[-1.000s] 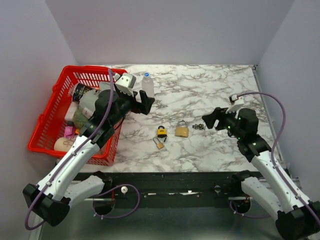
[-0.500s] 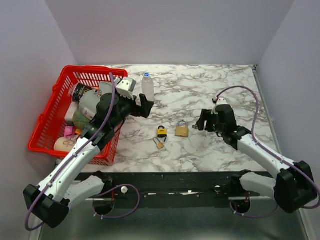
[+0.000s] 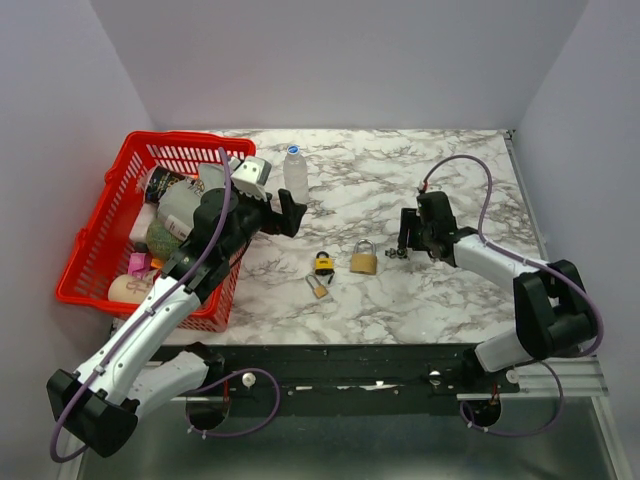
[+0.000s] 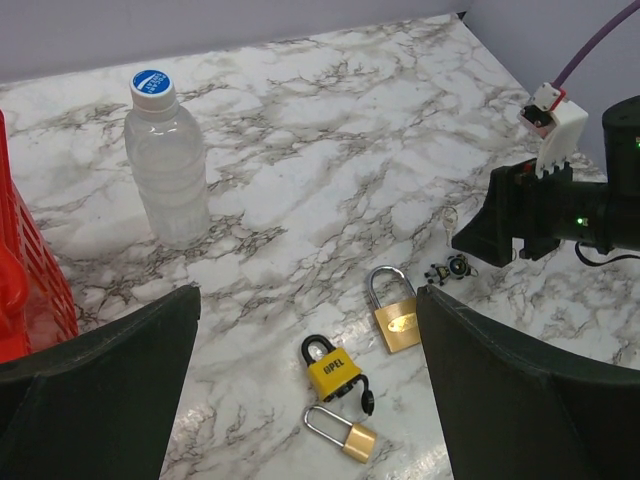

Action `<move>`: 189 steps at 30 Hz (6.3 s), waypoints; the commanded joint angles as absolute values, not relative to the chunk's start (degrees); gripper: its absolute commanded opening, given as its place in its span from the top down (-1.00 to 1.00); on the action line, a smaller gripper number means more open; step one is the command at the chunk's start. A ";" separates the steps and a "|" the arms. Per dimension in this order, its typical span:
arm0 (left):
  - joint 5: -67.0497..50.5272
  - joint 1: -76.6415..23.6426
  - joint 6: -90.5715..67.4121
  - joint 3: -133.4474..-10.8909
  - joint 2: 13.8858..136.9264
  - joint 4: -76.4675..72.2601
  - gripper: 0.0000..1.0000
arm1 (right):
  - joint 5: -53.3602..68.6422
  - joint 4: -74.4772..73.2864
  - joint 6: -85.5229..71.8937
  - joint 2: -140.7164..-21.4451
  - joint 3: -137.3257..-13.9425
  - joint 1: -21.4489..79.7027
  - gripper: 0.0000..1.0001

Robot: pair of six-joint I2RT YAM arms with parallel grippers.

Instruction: Unlock with the key

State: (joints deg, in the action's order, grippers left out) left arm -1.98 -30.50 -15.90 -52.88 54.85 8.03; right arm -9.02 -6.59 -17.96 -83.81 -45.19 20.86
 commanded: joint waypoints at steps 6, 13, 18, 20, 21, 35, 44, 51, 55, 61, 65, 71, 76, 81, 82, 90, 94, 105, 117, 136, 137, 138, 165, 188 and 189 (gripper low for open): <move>-1.85 -30.67 -15.47 -52.21 53.53 6.86 -0.96 | -1.68 -3.78 -19.60 -88.94 -46.58 20.57 -0.35; -1.93 -30.67 -15.56 -52.12 53.70 6.86 -0.97 | -0.97 -3.60 -20.30 -90.97 -46.58 20.57 -0.33; -1.93 -30.67 -15.64 -52.03 53.79 6.77 -0.97 | 1.58 -2.11 -20.21 -91.05 -45.44 20.57 -0.25; -1.76 -30.59 -15.64 -52.03 53.79 6.85 -0.97 | 2.63 -1.58 -20.30 -91.23 -45.09 20.48 -0.13; -1.67 -30.67 -15.82 -52.12 53.88 6.94 -0.97 | 2.98 -1.50 -20.30 -91.14 -44.91 20.57 -0.10; -1.58 -30.67 -15.91 -52.12 53.70 7.03 -0.97 | 3.08 -1.85 -21.62 -88.17 -41.84 20.57 -0.21; -2.20 -30.76 -16.26 -52.12 53.53 6.86 -0.97 | 0.19 -4.30 -21.09 -84.46 -39.90 20.57 -0.38; -2.20 -30.76 -16.43 -52.03 53.53 6.94 -0.98 | -4.22 -4.75 -26.36 -81.30 -37.44 20.57 -0.38; -2.63 -30.76 -16.79 -52.03 53.44 6.86 -0.98 | -0.45 -2.20 -28.82 -80.59 -36.48 20.57 -0.39; -2.46 -30.76 -16.87 -52.03 53.17 6.77 -0.98 | 8.17 4.39 -34.10 -84.81 -35.33 20.57 -0.40; -2.46 -30.76 -16.87 -51.86 53.00 6.77 -0.98 | 8.18 7.38 -36.03 -85.96 -34.80 20.57 -0.40; -2.29 -30.76 -16.61 -51.86 53.17 6.77 -0.98 | 1.77 5.98 -35.25 -88.32 -38.84 20.57 -0.40; -2.29 -30.76 -16.61 -51.77 53.35 6.68 -0.98 | 0.18 5.63 -34.37 -91.66 -43.23 20.57 -0.40; -2.29 -30.76 -16.61 -51.77 53.26 6.68 -0.98 | 0.18 6.85 -31.56 -92.73 -46.05 20.48 -0.40; -2.37 -30.76 -16.61 -51.77 53.26 6.68 -0.98 | 0.26 6.86 -30.60 -92.55 -46.23 20.57 -0.41; -2.72 -30.76 -16.96 -51.68 53.17 6.50 -0.98 | -2.64 2.47 -25.05 -88.16 -41.84 20.74 -0.45; -2.72 -30.76 -17.14 -51.68 53.44 6.59 -0.98 | -4.04 0.09 -24.17 -87.98 -40.61 21.27 -0.46; -2.46 -30.76 -17.31 -51.77 54.23 6.68 -0.98 | -11.51 -7.29 -21.88 -90.17 -44.73 24.43 -0.33; -2.11 -30.76 -17.40 -52.03 53.97 7.12 -0.98 | -13.45 -10.28 -20.48 -94.92 -49.39 26.46 -0.23; -0.53 -30.76 -16.44 -52.03 52.30 7.47 -0.98 | -2.03 -12.65 -17.50 -79.11 -47.46 26.54 0.91; -0.70 -30.76 -16.35 -52.03 52.29 7.47 -0.98 | -1.15 -13.53 -16.88 -78.14 -47.63 26.54 0.94; -0.96 -30.76 -16.00 -51.94 52.29 7.30 -0.98 | 2.25 -13.97 -15.13 -76.39 -48.25 26.63 0.94; -34.36 -33.39 -22.41 -50.01 62.31 -5.01 -0.90 | 40.43 -20.04 -9.31 -60.73 -54.40 27.07 0.99; -27.86 -38.76 -18.90 -51.77 66.09 -0.18 -0.59 | 41.66 -19.07 -10.55 -62.05 -53.96 27.86 0.99; -27.86 -38.85 -18.98 -51.77 66.09 -0.18 -0.58 | 41.83 -19.07 -10.55 -62.14 -53.96 27.86 0.99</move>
